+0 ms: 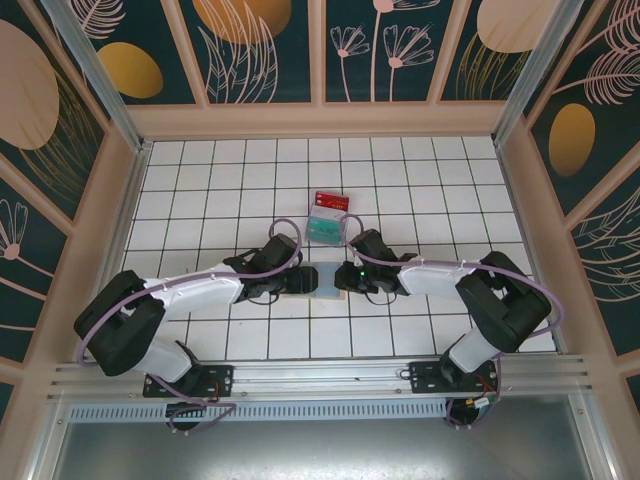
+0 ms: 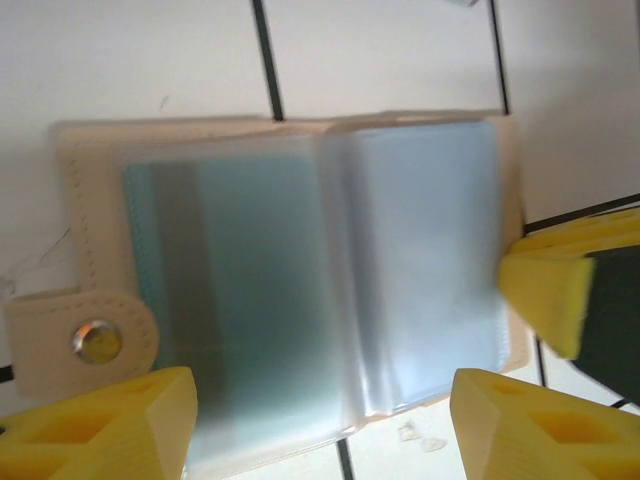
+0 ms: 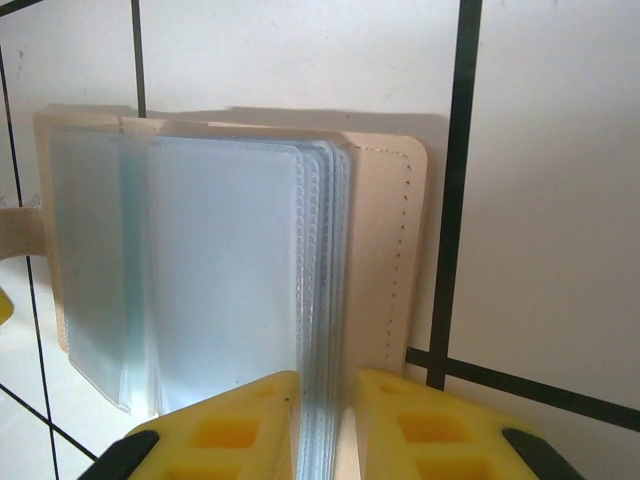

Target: Take the credit cards out of the card holder

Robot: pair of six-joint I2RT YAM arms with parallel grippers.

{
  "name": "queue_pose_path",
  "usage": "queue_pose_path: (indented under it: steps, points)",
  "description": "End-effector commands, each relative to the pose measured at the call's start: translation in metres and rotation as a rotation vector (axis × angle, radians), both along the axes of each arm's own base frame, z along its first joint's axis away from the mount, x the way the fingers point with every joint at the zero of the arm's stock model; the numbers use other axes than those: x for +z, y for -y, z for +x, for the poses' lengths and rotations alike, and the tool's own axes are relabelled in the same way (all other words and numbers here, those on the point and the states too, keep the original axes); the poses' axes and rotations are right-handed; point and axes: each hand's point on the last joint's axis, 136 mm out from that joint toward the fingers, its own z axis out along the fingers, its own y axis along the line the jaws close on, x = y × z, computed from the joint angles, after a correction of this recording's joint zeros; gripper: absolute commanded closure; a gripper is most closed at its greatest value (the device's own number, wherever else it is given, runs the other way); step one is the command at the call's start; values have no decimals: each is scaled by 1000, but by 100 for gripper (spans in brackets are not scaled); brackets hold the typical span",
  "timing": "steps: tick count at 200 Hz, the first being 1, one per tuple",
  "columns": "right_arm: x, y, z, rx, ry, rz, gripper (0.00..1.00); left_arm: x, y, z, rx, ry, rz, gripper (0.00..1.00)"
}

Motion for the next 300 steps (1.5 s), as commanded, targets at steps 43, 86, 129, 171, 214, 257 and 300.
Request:
queue_pose_path:
  steps: [43,86,129,171,214,257,300]
  points:
    - [2,-8,0,11,-1,13,78,-17,-14,-3,8,-24,79,31]
    - [1,-9,-1,13,-3,12,78,-20,-19,-2,23,-24,105,31]
    - [-1,-9,-1,13,-8,13,78,-23,-22,-2,33,-28,117,31]
    - [0,-9,-1,13,-6,13,78,-26,-15,-5,9,-47,92,32]
    - [0,-10,-1,16,-6,14,78,-31,-7,-7,-17,-74,73,32]
    - [1,-11,-1,16,-5,15,78,-21,8,-9,-67,-67,-4,33]
    - [0,-10,-1,16,-6,12,78,-11,17,-10,-91,-55,-57,33]
